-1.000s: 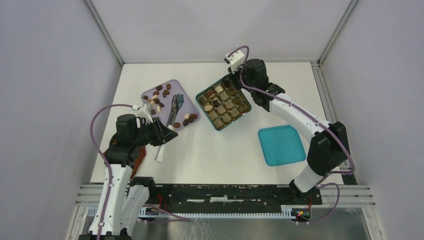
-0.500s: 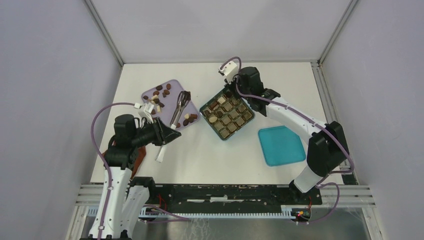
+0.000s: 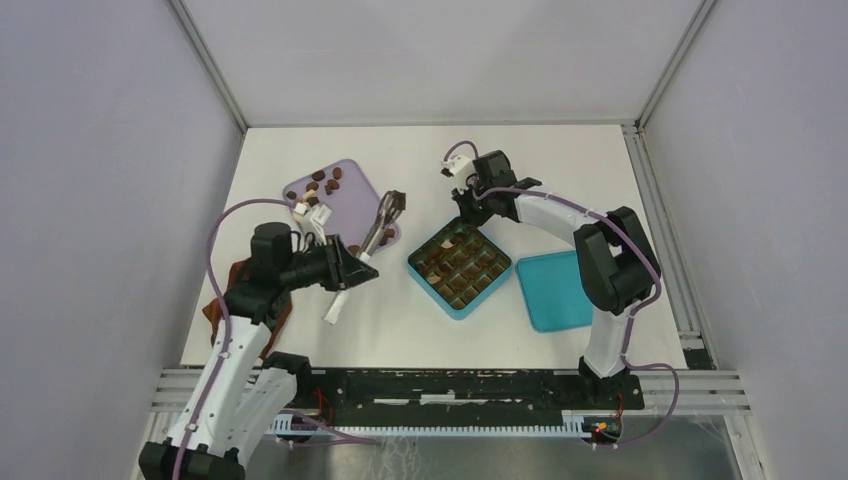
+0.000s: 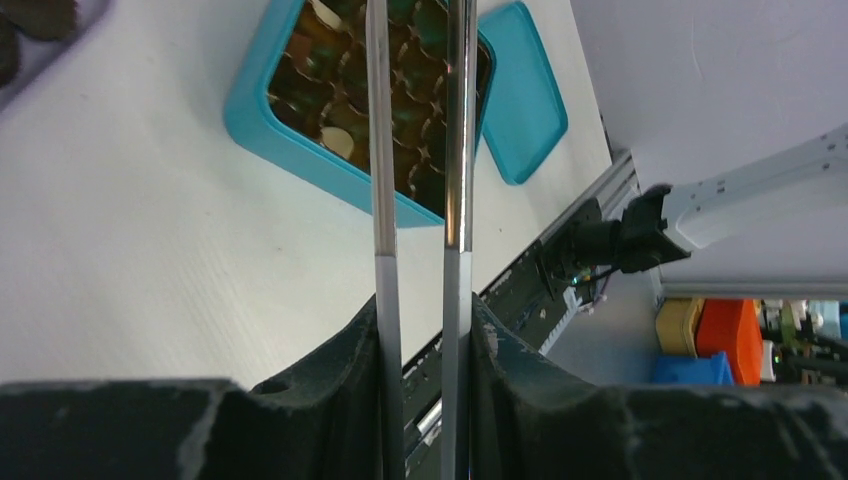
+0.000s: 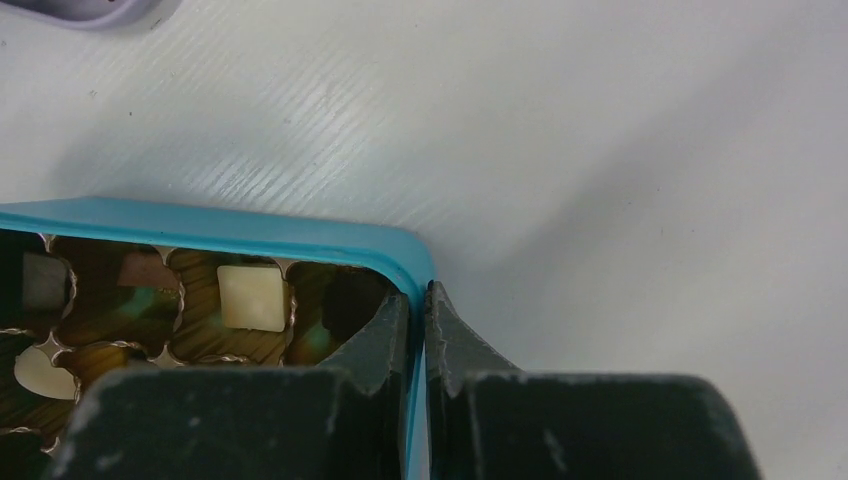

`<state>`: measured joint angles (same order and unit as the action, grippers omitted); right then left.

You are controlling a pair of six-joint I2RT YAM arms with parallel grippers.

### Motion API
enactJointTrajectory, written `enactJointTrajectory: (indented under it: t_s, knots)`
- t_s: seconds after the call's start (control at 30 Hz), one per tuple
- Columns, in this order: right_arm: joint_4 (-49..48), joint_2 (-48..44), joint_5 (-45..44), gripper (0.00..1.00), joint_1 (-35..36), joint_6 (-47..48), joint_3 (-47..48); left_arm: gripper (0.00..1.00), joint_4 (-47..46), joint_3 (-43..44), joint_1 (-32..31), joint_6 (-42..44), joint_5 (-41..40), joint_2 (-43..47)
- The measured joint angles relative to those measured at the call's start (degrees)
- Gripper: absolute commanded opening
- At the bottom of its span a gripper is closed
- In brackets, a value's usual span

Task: Pack the chocolate
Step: Place the packing box at the center of the board.

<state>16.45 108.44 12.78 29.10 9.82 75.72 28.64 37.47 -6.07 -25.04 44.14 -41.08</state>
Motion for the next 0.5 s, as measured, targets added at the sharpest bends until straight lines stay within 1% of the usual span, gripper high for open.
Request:
enactJointTrajectory:
  t_s: [0.2,0.37,0.43,0.47,0.5]
  knots:
    - [-0.04,1.49,2.78,0.09,-1.05,-1.01,0.70,0.02,-2.36,-0.04,-15.43,-1.22,-8.48,-4.66]
    - [-0.02,2.10,4.66,0.16,-1.77,-1.38,1.03,0.02,-1.90,0.55,-24.06,-2.23,-16.02,-10.64]
    - [0.04,2.16,5.55,0.23,-2.36,-1.66,1.03,0.02,-0.98,1.70,-27.41,-2.47,-19.21,-13.62]
    - [0.02,2.16,5.95,0.24,-2.69,-1.92,1.03,0.02,-0.52,2.51,-29.16,-2.54,-20.90,-15.21]
    - [0.02,2.16,6.45,0.28,-3.02,-2.08,1.07,0.02,-0.22,3.10,-30.18,-2.56,-21.94,-16.20]
